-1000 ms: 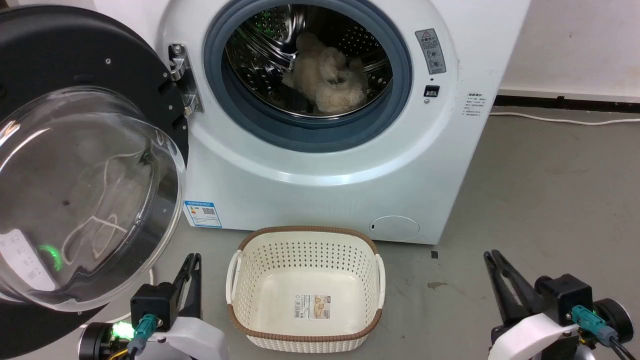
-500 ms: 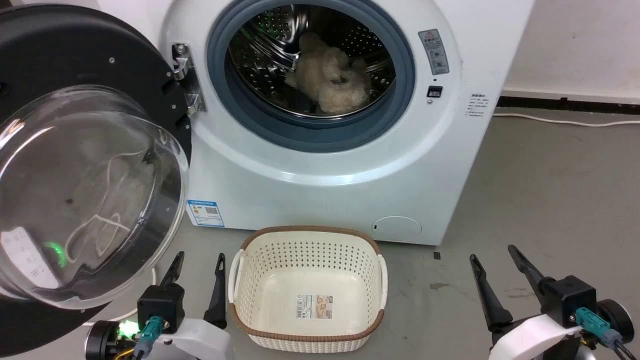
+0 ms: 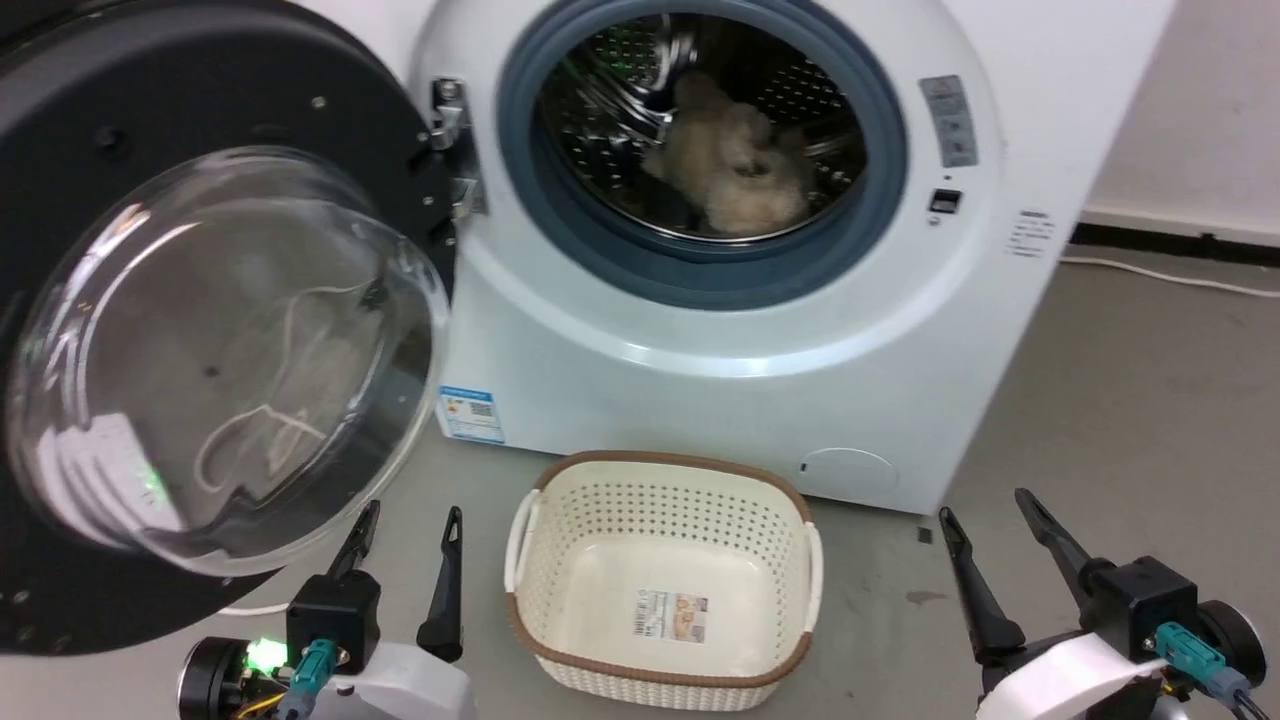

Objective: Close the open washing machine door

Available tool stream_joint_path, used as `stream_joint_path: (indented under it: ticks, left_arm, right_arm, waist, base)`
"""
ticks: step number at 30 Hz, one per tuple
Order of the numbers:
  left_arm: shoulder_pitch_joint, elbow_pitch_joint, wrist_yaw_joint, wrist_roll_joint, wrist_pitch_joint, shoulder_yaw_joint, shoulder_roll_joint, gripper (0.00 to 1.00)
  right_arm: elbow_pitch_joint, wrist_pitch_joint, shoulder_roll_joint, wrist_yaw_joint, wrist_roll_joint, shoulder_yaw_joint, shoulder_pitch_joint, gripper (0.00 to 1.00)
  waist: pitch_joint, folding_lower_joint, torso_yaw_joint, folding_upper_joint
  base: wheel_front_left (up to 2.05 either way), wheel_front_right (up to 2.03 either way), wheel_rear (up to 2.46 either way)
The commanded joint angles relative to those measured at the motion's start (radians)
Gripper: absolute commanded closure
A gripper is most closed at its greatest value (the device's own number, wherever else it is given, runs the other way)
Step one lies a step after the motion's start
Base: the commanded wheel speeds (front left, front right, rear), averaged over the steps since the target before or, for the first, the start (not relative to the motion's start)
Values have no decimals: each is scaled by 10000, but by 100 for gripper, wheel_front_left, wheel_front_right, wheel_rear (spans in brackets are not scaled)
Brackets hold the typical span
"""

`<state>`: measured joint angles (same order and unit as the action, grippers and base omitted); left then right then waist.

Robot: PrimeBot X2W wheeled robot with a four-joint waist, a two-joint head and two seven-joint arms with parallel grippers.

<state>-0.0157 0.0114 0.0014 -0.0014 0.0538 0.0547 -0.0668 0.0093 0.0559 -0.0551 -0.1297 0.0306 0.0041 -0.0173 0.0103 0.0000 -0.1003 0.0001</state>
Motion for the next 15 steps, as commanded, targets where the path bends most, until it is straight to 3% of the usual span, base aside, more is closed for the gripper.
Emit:
stream_joint_path:
  ticks: [1,15]
  left_arm:
    - [-7,5,119,20,141,62,-101,0]
    - [-354,-424,599,50,434,249,-137,0]
  right_arm:
    - [32,129,4,-3,107,92,-161,0]
    - [434,420,-265,-4,350,925,321,0]
  waist:
    - [-7,0,-289,-1]
    - [-146,0,-968,-1]
  base:
    - [0,0,0]
    - [-8,-8,-8]
